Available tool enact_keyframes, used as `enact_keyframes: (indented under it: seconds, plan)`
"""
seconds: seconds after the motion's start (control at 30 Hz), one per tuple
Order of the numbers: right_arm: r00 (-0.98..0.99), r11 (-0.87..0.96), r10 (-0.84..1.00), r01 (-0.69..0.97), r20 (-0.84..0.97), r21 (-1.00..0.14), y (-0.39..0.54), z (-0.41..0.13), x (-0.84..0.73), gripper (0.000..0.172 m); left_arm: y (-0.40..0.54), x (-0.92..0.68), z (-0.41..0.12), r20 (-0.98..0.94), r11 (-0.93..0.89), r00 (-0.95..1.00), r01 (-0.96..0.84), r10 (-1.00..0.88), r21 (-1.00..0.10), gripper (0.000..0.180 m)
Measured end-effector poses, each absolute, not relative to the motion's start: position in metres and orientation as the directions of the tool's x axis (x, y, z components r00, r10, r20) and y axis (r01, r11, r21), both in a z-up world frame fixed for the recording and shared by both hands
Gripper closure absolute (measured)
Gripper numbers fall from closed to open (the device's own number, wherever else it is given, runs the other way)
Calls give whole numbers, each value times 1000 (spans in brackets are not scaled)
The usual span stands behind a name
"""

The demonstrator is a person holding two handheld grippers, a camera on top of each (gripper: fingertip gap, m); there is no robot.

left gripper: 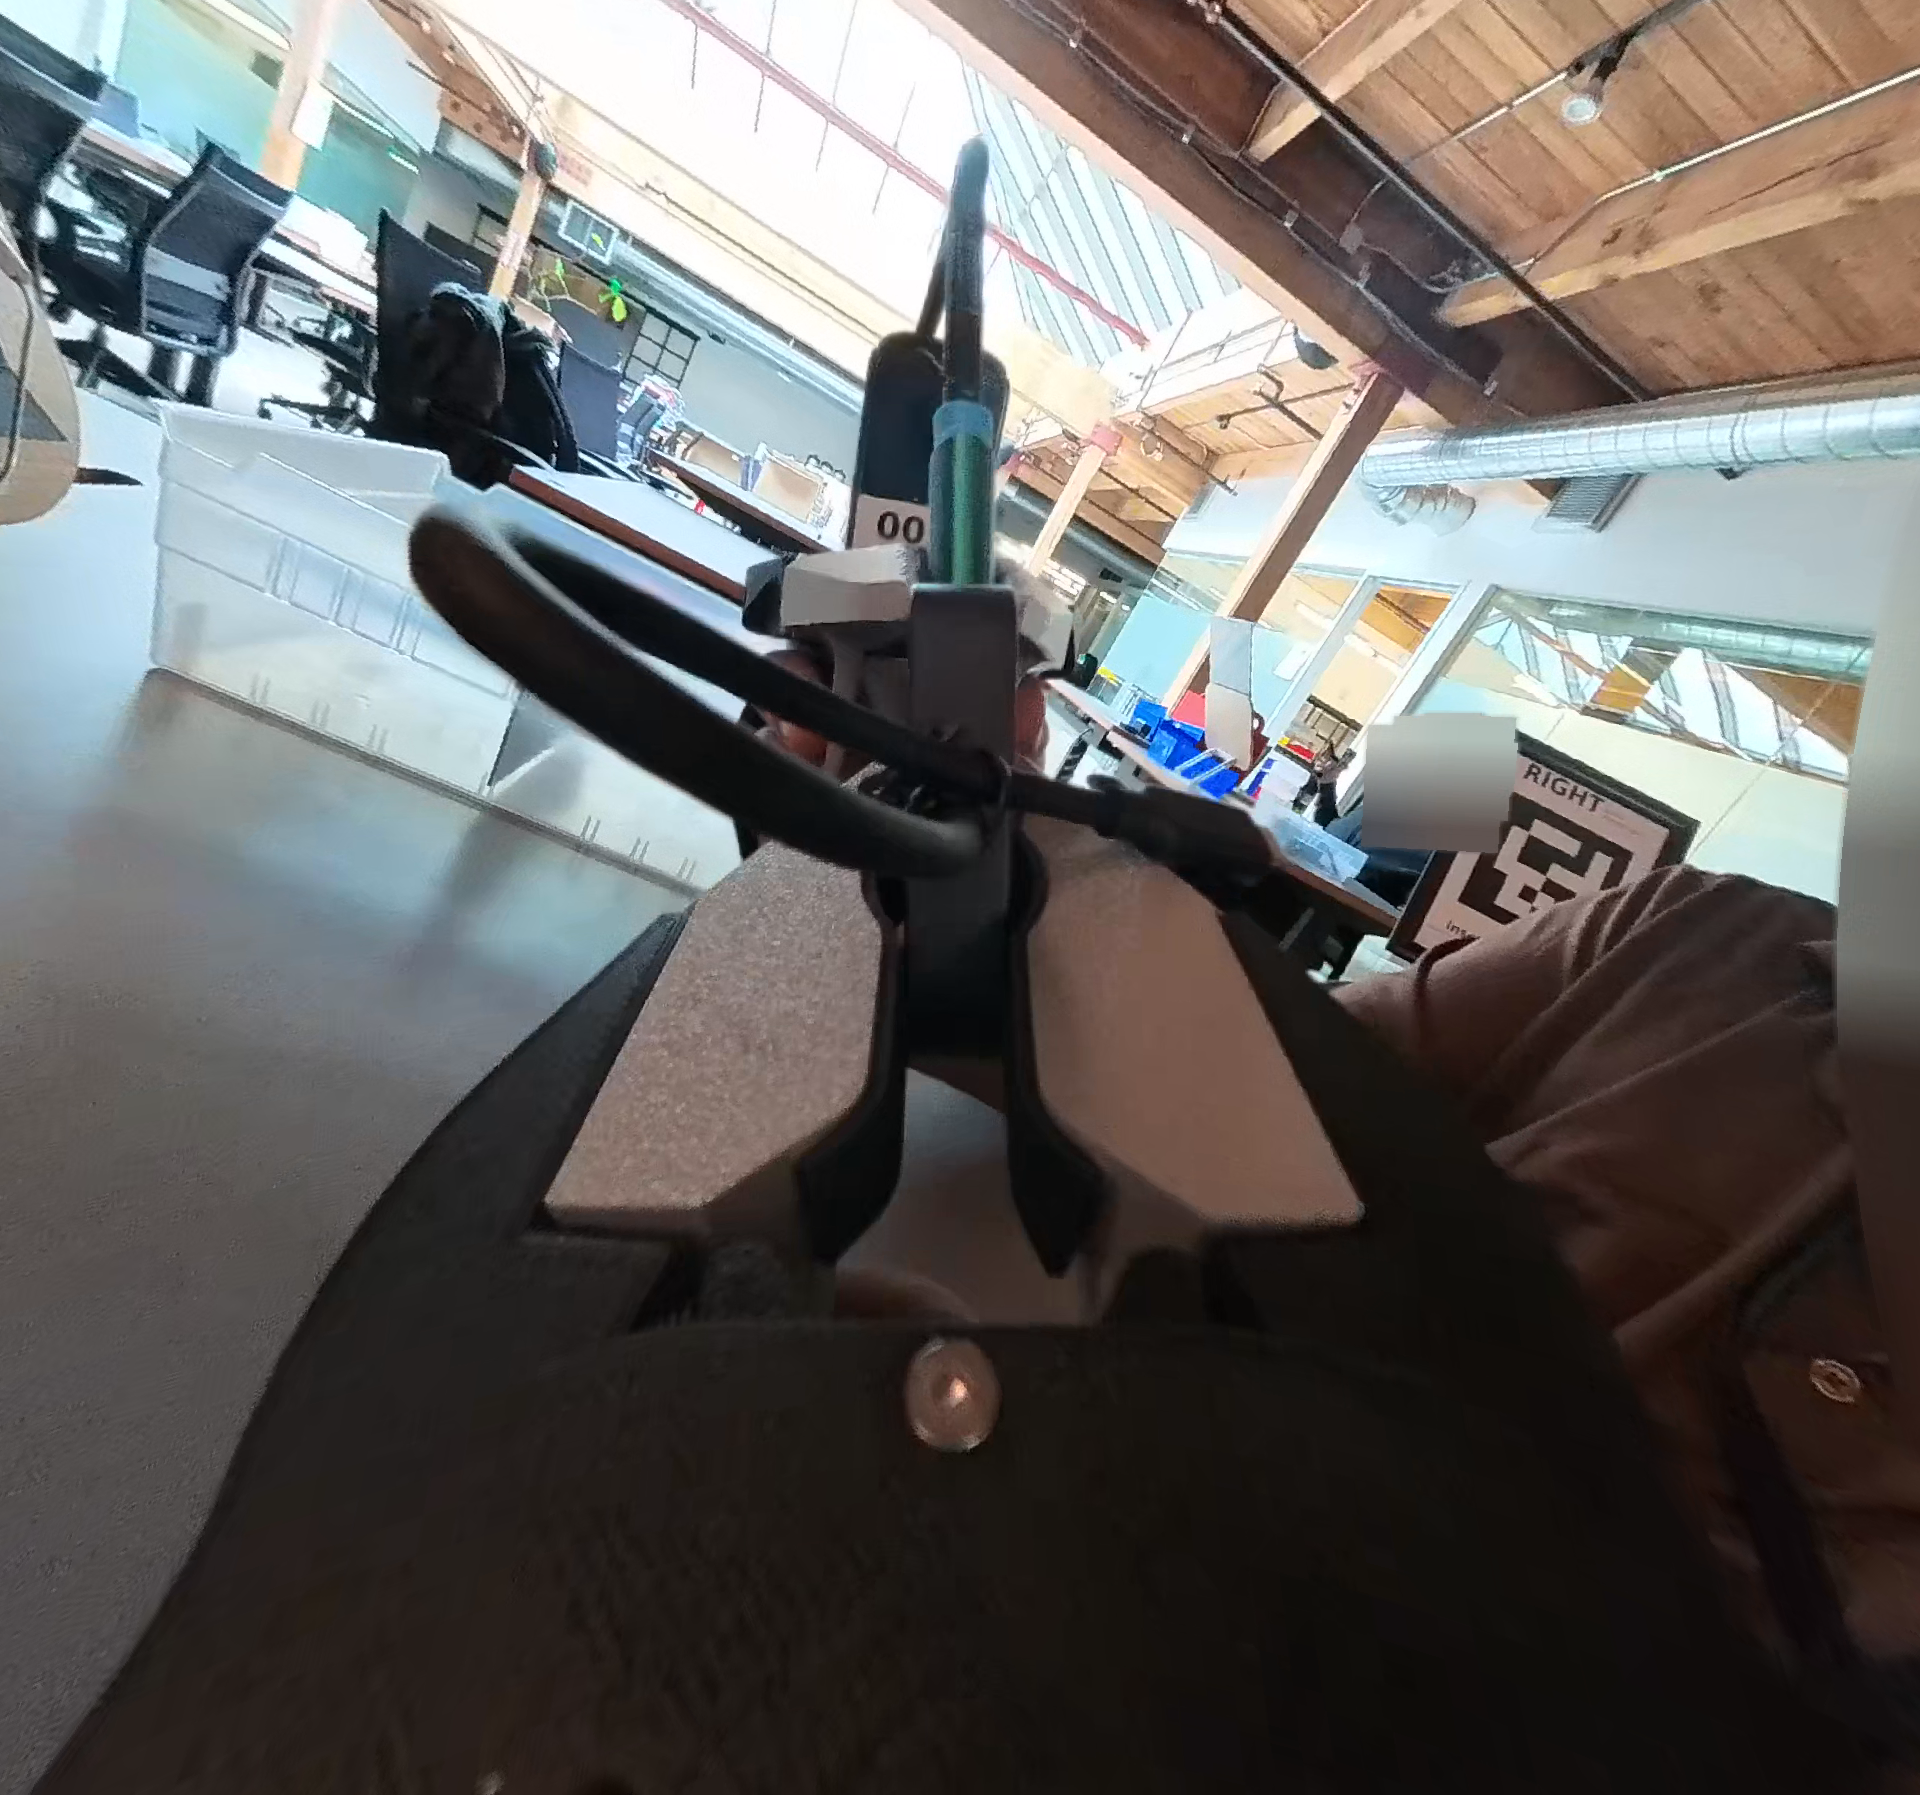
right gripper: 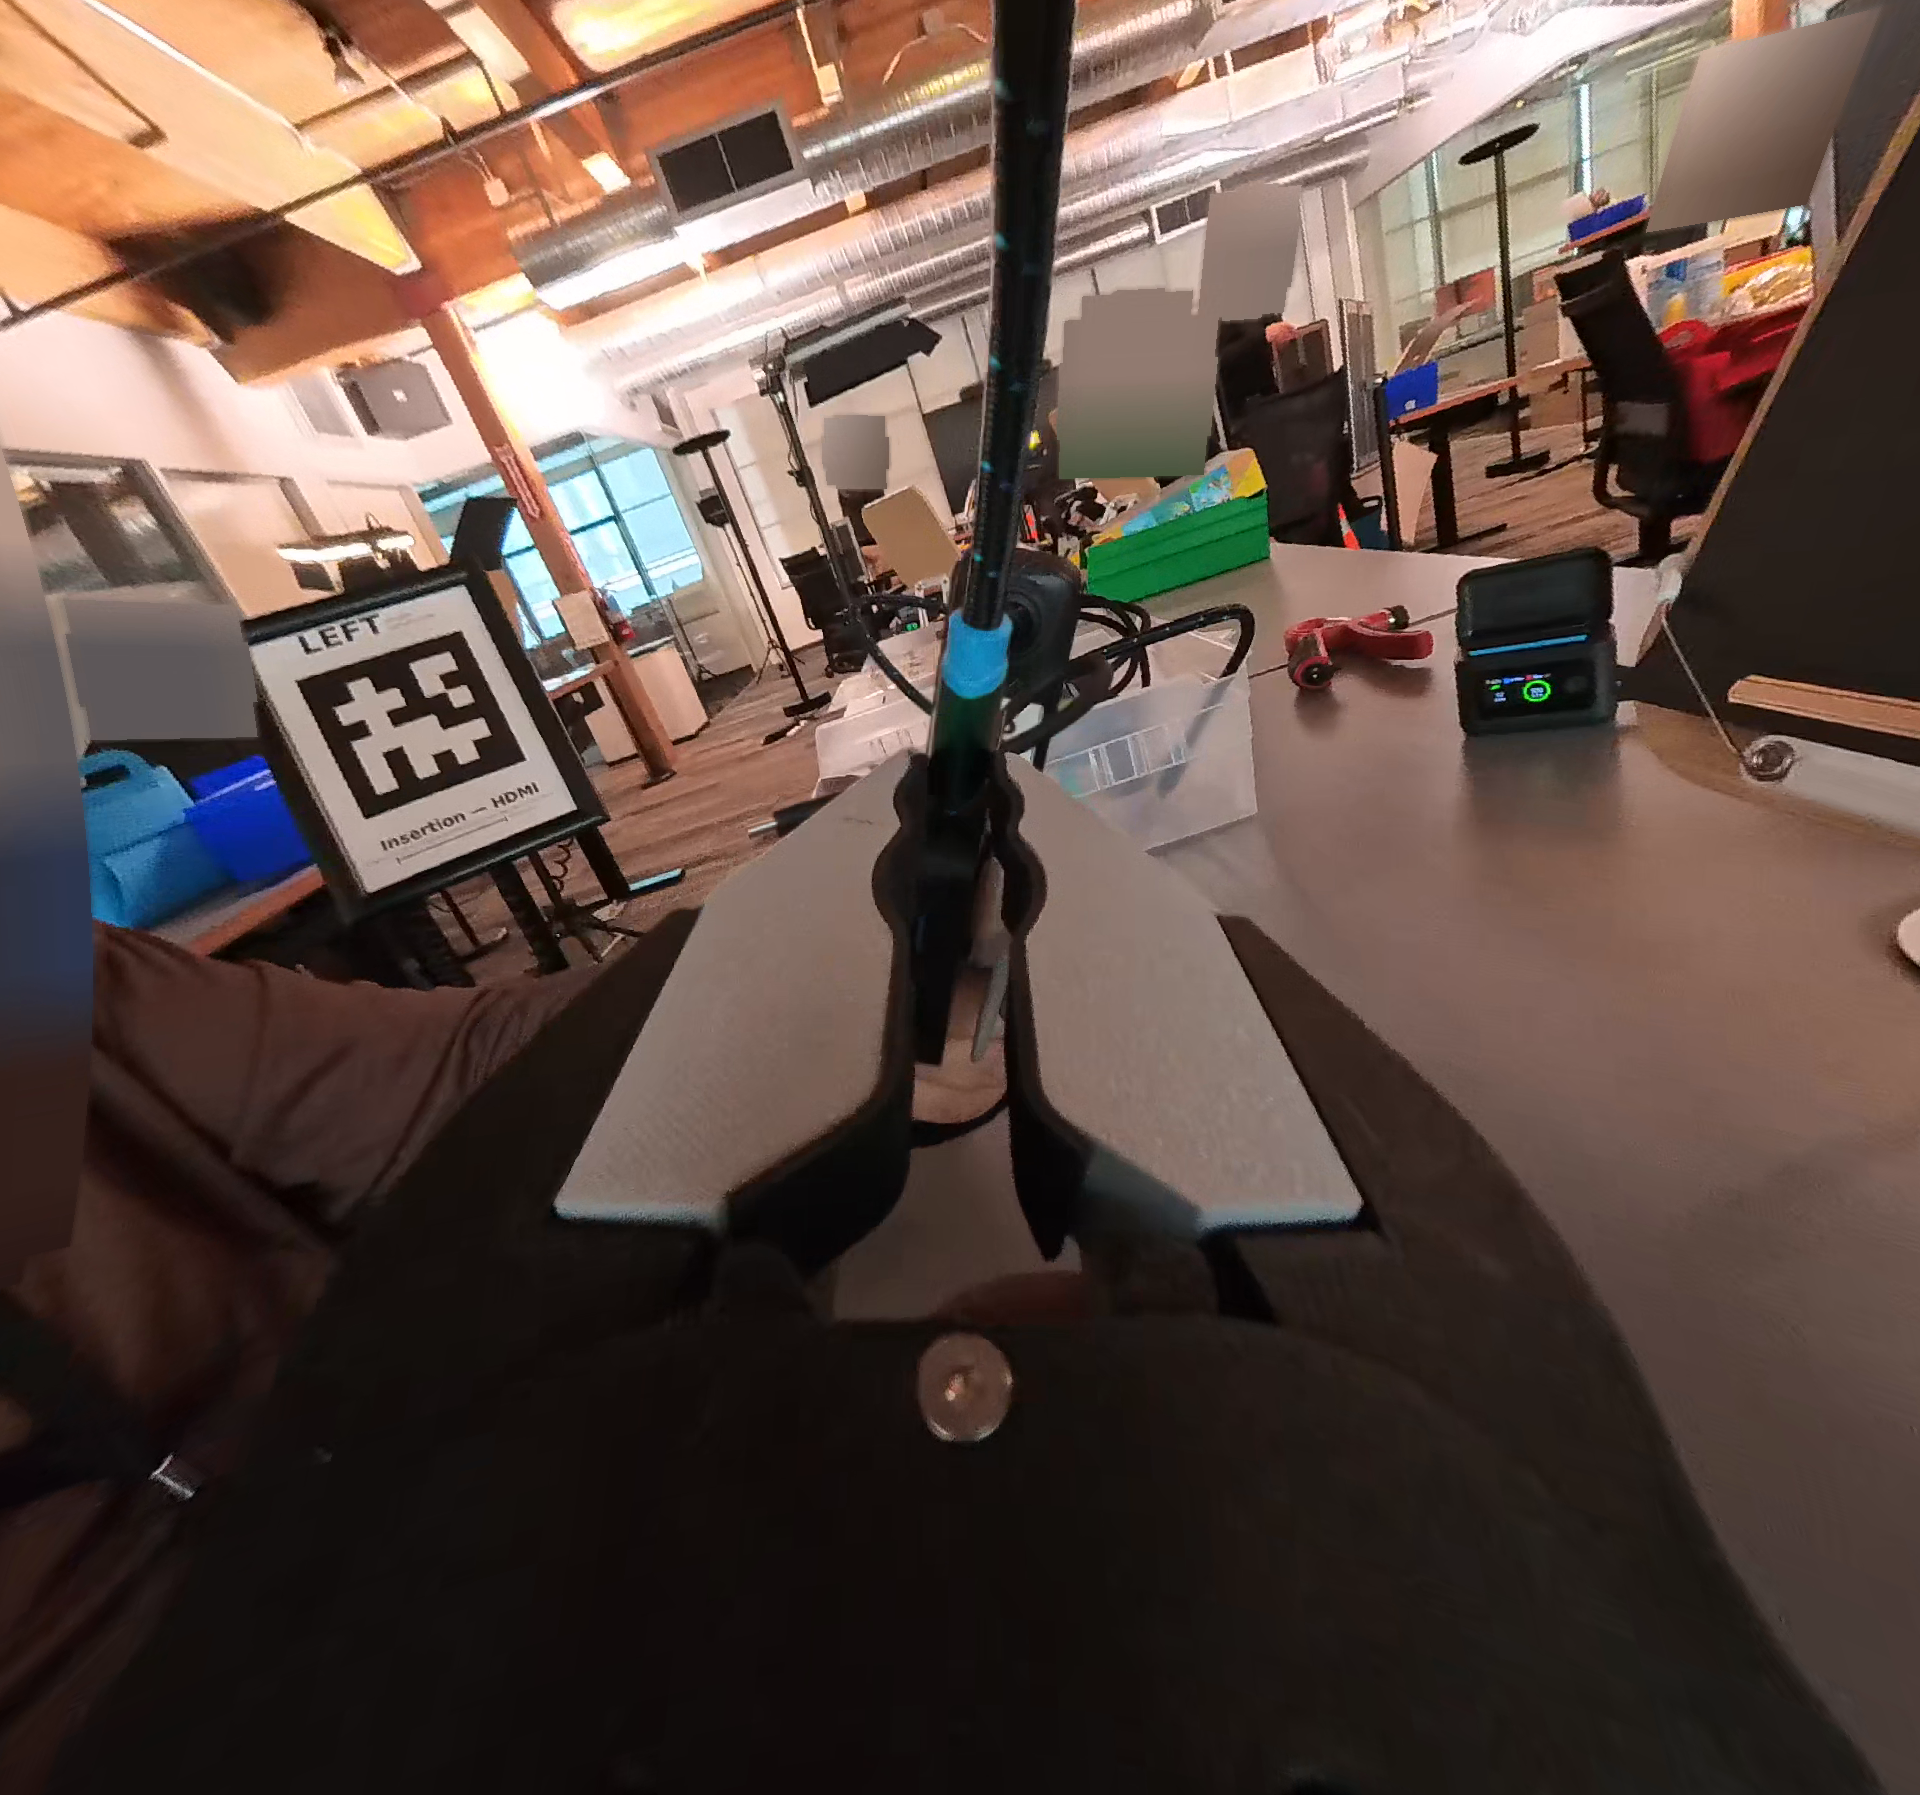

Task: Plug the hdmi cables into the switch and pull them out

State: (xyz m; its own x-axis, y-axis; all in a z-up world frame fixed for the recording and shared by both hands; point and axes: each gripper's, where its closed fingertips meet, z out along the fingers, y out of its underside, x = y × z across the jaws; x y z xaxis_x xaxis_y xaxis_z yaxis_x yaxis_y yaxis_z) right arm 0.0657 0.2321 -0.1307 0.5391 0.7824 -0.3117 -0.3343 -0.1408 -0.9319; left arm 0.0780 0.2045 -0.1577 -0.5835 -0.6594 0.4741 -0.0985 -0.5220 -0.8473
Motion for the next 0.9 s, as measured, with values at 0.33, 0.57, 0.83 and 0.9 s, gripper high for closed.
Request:
enact_keyframes:
  seconds: [0.33, 0.57, 0.83, 0.9]
  plan:
    - [631, -54, 713, -385, -305, -921, 244, -126, 68, 163, 205, 86, -157, 559, -622, -592, -121, -580, -773, 169]
    - [621, -4, 711, -465, -329, -885, 243, -116, 66, 164, 202, 81, -149, 581, -636, -626, -169, -521, -753, 168]
    - [662, -6, 704, -357, -257, -934, 250, -121, 60, 163, 211, 76, -153, 543, -586, -579, -134, -608, -799, 168]
    - [605, -82, 743, -342, -287, -936, 248, -127, 58, 163, 211, 75, -158, 519, -553, -565, -129, -641, -823, 169]
